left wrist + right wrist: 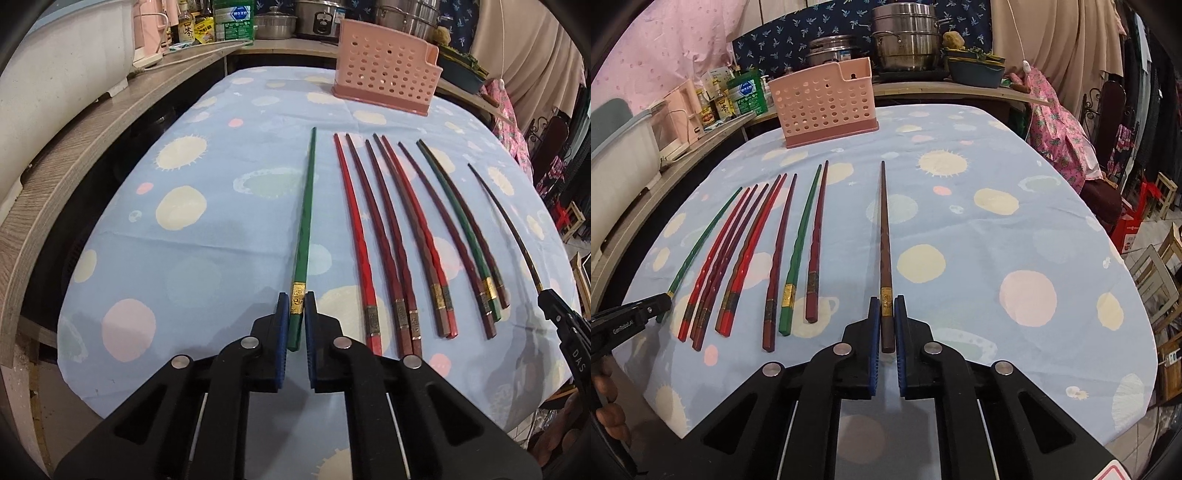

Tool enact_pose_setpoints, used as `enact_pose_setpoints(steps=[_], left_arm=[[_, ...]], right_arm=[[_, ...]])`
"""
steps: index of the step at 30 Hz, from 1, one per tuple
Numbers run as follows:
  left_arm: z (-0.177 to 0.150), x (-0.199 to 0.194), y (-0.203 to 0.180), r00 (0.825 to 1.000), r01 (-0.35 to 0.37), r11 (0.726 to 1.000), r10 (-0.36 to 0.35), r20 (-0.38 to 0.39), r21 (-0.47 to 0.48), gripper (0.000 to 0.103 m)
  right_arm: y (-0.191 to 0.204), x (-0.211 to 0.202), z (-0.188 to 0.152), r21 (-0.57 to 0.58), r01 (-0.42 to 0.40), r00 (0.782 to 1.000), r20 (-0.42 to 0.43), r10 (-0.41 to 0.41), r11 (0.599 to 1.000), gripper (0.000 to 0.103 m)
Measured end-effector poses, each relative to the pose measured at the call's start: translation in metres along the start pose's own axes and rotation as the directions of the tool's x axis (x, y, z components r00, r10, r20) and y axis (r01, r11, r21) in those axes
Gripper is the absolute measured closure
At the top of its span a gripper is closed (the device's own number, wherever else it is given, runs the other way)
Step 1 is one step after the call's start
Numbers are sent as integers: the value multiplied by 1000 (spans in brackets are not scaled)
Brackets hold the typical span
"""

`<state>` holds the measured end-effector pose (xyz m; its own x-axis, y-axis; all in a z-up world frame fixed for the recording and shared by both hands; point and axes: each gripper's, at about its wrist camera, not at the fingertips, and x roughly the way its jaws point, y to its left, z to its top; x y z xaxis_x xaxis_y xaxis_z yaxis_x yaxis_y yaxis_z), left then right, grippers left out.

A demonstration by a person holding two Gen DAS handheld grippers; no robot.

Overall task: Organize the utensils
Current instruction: 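Lift both held chopsticks and lower them into the pink basket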

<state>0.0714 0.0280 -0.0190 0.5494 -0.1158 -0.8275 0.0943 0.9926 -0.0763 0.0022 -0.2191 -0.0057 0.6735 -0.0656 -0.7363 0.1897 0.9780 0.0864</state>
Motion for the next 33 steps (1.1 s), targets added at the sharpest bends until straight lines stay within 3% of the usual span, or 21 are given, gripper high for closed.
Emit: enact_pose_setpoints(steps=[8,16,33], left_arm=[[34,-37,8,996,39,999,-37,78,-24,96],[90,-65,11,986,73,995,-62,154,-65,96],[246,-94,-14,925,91,995,-66,375,-51,96]], right_arm=[[-13,-32,44,40,-30,994,105,25,999,96],[-14,-56,105,24,-45,972,231,38,999,96],[-12,-47,240,33,-162,926,350,140,986,96]])
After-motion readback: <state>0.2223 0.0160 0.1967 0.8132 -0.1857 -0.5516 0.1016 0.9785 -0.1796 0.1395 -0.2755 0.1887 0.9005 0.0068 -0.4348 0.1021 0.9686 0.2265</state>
